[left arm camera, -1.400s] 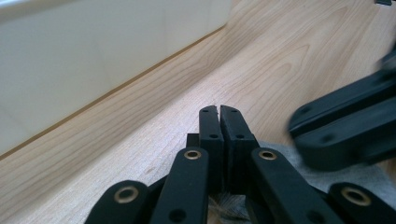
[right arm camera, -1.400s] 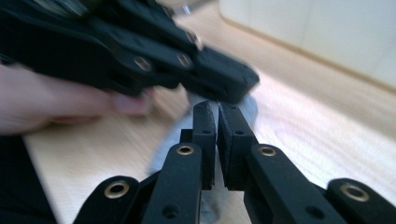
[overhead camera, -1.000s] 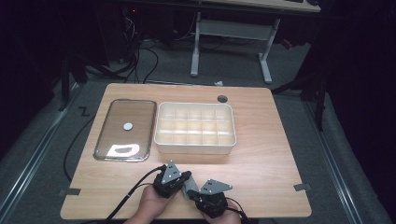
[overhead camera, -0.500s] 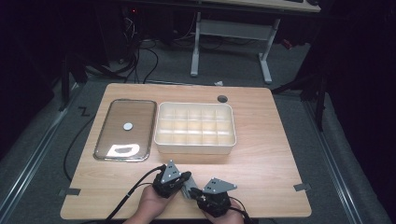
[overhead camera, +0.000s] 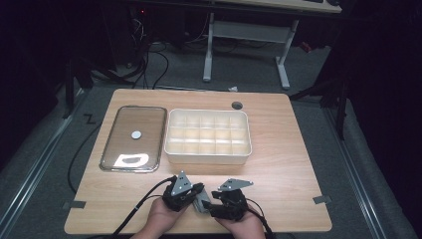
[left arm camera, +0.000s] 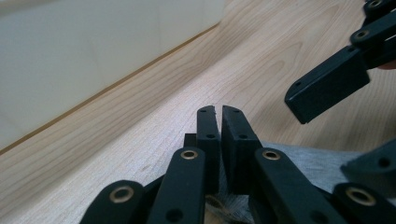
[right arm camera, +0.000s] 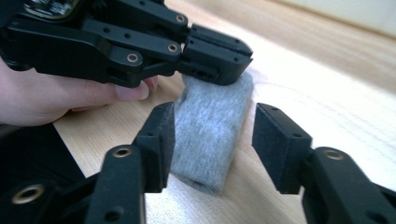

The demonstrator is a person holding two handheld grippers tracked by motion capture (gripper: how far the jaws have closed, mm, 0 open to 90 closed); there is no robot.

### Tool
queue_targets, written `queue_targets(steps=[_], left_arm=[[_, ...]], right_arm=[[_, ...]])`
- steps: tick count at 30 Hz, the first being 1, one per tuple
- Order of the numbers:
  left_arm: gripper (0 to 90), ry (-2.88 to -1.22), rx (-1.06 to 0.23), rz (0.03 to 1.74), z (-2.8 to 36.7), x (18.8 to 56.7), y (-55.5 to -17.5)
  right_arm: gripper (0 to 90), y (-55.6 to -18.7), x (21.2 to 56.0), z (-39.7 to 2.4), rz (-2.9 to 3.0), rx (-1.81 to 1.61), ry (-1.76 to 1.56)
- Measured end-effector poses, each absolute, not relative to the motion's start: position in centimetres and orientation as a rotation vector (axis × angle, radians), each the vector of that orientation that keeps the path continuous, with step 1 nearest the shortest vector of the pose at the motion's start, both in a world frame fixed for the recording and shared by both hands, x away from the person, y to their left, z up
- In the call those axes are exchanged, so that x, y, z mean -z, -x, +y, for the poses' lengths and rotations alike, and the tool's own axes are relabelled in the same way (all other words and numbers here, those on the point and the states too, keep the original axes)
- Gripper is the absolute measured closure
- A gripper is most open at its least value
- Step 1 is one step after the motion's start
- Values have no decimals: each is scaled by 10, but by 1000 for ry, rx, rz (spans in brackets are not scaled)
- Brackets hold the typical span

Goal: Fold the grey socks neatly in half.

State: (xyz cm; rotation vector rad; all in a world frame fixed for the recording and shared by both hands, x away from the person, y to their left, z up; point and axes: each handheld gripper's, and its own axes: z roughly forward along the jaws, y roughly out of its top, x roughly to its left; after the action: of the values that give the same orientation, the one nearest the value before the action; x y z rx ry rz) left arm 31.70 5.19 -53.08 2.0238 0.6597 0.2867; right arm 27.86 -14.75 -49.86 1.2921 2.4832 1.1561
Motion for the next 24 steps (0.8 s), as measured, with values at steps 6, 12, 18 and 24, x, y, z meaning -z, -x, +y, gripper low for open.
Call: queue_targets(steps=[6,12,18,24], left_arm=[[844,-2019,-279,658,53,531,-317],[810,-1984,-288,639,56,530,-314],[714,-1837,-270,680,81,499,-312],[625,-1869,-406,754,131,483,-306]], right_arm=[[417,-287,506,-142,2521,-1073,-1361],[416,-291,512,-136,2579,-1053,-1389],[441,-292,514,-134,2618,-1046,-1372],[509,-293,512,-131,2652,-1045,-1328]])
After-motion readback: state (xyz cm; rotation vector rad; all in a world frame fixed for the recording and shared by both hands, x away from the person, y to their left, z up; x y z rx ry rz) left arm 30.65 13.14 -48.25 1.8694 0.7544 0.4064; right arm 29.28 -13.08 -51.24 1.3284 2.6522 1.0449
